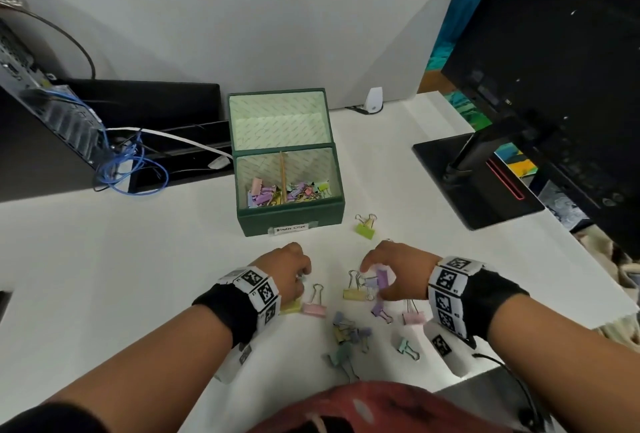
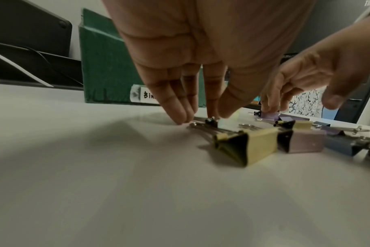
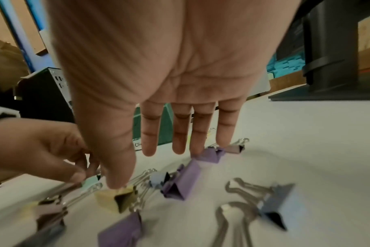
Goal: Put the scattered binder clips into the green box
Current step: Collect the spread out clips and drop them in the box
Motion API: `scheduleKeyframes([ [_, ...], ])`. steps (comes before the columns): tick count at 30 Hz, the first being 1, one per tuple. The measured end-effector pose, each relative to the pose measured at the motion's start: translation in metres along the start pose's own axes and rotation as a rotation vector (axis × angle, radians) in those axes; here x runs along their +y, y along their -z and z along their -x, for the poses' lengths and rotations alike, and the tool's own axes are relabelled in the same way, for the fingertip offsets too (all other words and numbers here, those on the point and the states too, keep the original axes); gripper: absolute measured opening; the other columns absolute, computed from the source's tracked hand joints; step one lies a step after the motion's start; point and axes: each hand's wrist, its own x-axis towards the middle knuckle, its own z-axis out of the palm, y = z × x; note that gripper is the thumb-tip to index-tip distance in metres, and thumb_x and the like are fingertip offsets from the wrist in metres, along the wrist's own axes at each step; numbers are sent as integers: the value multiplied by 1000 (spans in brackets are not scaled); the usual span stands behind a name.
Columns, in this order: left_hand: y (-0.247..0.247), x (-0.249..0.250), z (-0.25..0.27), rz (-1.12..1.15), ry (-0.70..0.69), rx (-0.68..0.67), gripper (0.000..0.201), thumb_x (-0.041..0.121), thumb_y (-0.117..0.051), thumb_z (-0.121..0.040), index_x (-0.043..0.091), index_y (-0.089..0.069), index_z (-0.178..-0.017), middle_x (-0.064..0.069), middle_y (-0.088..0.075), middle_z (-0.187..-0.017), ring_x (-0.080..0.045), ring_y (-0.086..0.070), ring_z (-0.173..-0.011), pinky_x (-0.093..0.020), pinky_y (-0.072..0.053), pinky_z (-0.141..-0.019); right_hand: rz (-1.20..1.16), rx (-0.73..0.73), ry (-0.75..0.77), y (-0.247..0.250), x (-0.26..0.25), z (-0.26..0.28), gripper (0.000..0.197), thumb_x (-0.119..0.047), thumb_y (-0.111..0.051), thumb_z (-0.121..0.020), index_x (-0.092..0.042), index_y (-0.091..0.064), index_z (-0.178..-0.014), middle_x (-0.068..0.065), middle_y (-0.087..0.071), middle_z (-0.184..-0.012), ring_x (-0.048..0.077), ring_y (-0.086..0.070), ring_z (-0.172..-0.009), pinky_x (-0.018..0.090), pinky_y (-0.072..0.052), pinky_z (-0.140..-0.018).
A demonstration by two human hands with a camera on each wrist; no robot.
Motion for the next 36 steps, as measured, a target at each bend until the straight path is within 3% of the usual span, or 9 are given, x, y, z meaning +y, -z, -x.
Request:
scheduleKeyframes([
  [3, 1, 0, 0, -21, -13, -25, 36, 18, -59, -83, 20, -56, -118, 0, -49, -125, -19, -53, -111, -28, -45, -94, 68, 0, 23, -7, 2, 6, 58, -39, -76, -70, -35, -49, -121, -8, -53, -104, 18, -52, -109, 35, -46, -97],
  [9, 1, 1, 1, -74, -39, -6, 26, 10, -55, -84, 14, -61, -109, -3, -53, -120, -21, -55, -106, -27, -45, -89, 109, 12, -20, -25, -3, 9, 69, -35, -72, -74, -27, -39, -135, -1, -45, -122, 23, -47, -121, 33, -44, -100],
  [12, 1, 3, 1, -101, -45, -6, 23, 10, -54, -84, 14, -61, -105, -4, -54, -116, -22, -56, -103, -28, -44, -83, 122, 16, -47, -29, -9, 7, 58, -30, -66, -80, -22, -41, -131, 5, -36, -135, 27, -49, -123, 31, -46, -96],
  [15, 1, 6, 3, -133, -56, 23, 17, 12, -54, -83, 14, -60, -98, -3, -55, -109, -23, -56, -97, -24, -39, -73, 118, 36, -67, -31, -15, 5, 55, -24, -64, -82, -22, -42, -132, 5, -37, -132, 27, -51, -118, 33, -48, -93],
  [20, 5, 8, 9, -163, -99, 29, 14, 12, -52, -82, 18, -58, -93, 6, -48, -90, -18, -48, -83, -27, -39, -71, 97, 68, -63, -32, -20, 2, 42, -20, -57, -86, -25, -49, -127, 5, -43, -124, 26, -54, -109, 28, -46, -84],
  [24, 9, 12, 12, -154, -140, 49, 18, 14, -51, -84, 21, -60, -97, 2, -57, -104, -21, -55, -94, -29, -42, -77, 102, 77, -49, -33, -22, 2, 36, -15, -53, -88, -23, -51, -123, 7, -45, -120, 28, -55, -103, 30, -45, -78],
  [30, 11, 27, 18, 36, -243, 126, 19, 13, -52, -83, 20, -63, -97, 3, -54, -99, -18, -55, -92, -21, -37, -74, 64, 117, -29, -41, -20, -1, 31, -2, -47, -86, -15, -57, -112, 9, -46, -117, 30, -55, -101, 27, -41, -75],
  [33, 13, 30, 16, 189, -190, 119, 18, 8, -57, -79, 20, -64, -90, 10, -49, -86, -10, -50, -81, -18, -39, -70, 2, 147, -26, -34, -14, -1, 27, -1, -49, -83, -10, -62, -105, 6, -50, -110, 25, -53, -97, 20, -33, -75],
  [36, 16, 26, 14, 342, -138, 149, 23, 6, -61, -75, 29, -60, -73, 13, -51, -78, -7, -50, -73, -19, -43, -70, -70, 198, -41, -25, -8, 3, 22, -3, -55, -82, -10, -65, -100, 6, -55, -113, 23, -56, -99, 20, -37, -78],
])
